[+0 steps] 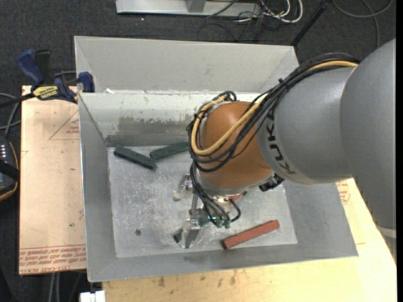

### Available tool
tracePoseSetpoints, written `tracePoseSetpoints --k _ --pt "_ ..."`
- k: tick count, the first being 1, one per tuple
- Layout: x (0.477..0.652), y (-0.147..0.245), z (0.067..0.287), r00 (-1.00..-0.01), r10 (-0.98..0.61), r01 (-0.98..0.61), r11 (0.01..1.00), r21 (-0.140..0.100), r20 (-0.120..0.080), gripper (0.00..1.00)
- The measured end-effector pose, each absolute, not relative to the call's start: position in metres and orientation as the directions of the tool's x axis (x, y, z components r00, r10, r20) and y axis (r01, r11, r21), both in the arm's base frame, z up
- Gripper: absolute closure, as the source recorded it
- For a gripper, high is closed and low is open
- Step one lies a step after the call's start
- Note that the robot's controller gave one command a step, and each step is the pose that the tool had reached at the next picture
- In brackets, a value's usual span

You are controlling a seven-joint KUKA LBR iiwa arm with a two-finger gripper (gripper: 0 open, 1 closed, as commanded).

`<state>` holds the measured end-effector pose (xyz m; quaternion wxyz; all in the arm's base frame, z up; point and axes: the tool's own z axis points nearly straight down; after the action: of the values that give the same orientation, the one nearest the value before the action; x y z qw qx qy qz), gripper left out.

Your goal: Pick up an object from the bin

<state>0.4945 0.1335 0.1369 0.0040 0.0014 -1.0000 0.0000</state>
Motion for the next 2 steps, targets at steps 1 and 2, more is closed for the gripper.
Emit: tracePoseSetpoints --k 1,2 --pt "0.497 0.133 0.140 -1.000 0.000 0.000 1.000 0.001 0.001 0.00" --pt "0.496 0.112 0.076 -0.851 -0.525 -0.525 0.851 0.002 -0.003 1.00"
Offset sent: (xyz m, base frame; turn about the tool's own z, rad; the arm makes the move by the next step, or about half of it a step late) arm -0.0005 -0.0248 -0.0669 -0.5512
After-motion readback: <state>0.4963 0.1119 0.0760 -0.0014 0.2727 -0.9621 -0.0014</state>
